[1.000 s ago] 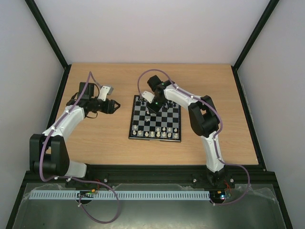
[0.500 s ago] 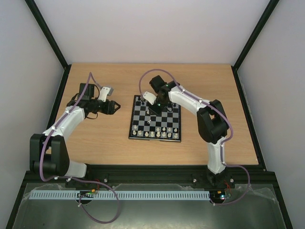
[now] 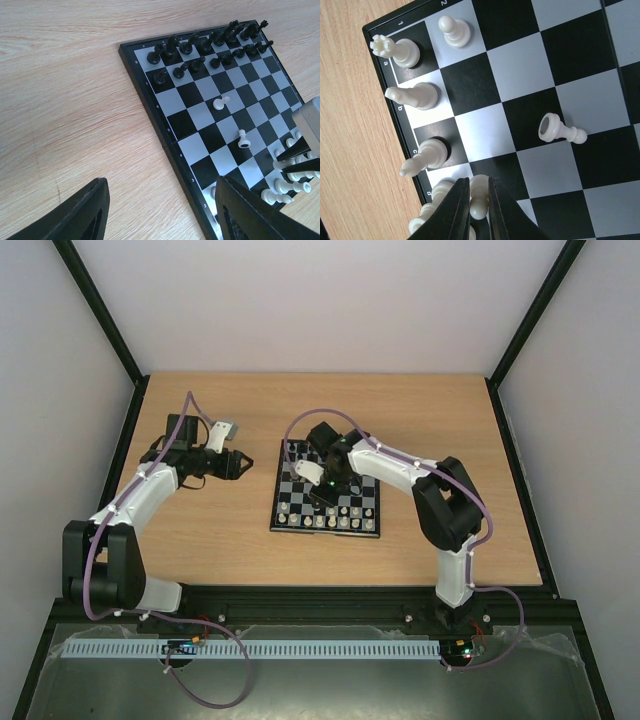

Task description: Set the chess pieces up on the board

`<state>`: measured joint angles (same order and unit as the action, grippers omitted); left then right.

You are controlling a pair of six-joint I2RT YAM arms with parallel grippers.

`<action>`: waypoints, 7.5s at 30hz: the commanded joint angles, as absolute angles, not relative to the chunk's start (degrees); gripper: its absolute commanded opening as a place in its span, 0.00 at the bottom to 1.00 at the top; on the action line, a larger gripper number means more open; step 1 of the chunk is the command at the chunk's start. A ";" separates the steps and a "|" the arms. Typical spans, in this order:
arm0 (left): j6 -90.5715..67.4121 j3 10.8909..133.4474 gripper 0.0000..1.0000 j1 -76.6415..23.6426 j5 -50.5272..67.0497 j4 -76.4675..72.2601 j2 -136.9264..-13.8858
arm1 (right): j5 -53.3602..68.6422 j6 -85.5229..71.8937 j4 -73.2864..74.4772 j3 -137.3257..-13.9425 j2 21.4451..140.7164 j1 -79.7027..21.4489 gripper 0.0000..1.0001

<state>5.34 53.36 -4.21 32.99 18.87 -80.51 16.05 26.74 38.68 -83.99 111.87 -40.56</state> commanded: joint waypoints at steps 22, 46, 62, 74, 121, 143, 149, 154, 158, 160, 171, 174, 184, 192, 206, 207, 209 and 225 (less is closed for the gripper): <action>4.93 52.47 0.61 -3.82 34.00 18.28 -79.42 | 13.32 26.45 36.87 -81.22 114.51 -40.51 0.12; 4.84 52.38 0.62 -3.87 34.69 17.87 -80.12 | 12.56 28.20 37.66 -78.51 111.84 -40.55 0.10; 6.12 54.33 0.61 -4.99 34.90 19.13 -82.04 | 11.63 27.22 37.14 -82.25 110.70 -40.43 0.28; 16.15 59.87 0.56 -17.04 29.49 24.33 -85.26 | 14.62 27.90 41.12 -86.40 102.42 -36.47 0.31; 48.72 80.28 0.33 -29.93 25.90 31.55 -114.88 | 14.06 24.52 36.35 -64.55 89.78 -20.81 0.32; 47.44 70.97 0.35 -30.50 20.96 25.62 -110.92 | 14.24 24.35 36.04 -64.78 90.58 -20.80 0.32; 47.93 69.90 0.34 -29.91 21.00 26.08 -109.48 | 14.33 24.35 36.10 -64.97 90.75 -20.82 0.32; 48.56 69.19 0.31 -29.72 21.55 26.61 -108.74 | 14.63 24.25 36.21 -65.53 91.21 -20.81 0.32; 48.24 69.08 0.27 -29.78 21.33 26.48 -108.98 | 14.89 24.13 36.32 -66.10 91.58 -20.80 0.32; 47.72 69.17 0.25 -29.77 20.71 26.26 -109.22 | 15.17 24.01 36.37 -66.42 91.88 -20.78 0.32; 44.28 68.03 0.17 -29.70 17.47 23.00 -108.50 | 19.29 19.60 37.16 -73.54 95.41 -20.82 0.32; 43.92 67.97 0.14 -29.71 19.14 23.54 -106.81 | 21.24 17.09 37.26 -76.42 96.87 -20.83 0.32; 36.63 65.45 0.13 -30.79 26.76 19.28 -92.96 | 41.74 3.68 36.40 -85.68 105.16 -20.87 0.35; 30.00 66.06 0.13 -32.08 28.32 14.39 -90.13 | 64.90 -8.92 28.54 -81.10 107.78 -20.82 0.37; 28.29 67.53 0.13 -33.11 31.17 14.13 -90.12 | 69.52 -18.95 18.36 -77.55 108.38 -20.80 0.28; 28.30 67.44 0.13 -33.12 31.33 14.23 -90.03 | 69.72 -19.43 17.81 -77.40 108.37 -20.82 0.27; 28.38 67.33 0.13 -33.17 31.57 14.30 -89.92 | 70.30 -20.30 16.78 -77.15 108.32 -20.79 0.25; 28.36 67.05 0.24 -33.33 31.39 13.96 -89.94 | 64.84 -13.23 21.26 -77.72 106.21 -20.82 0.07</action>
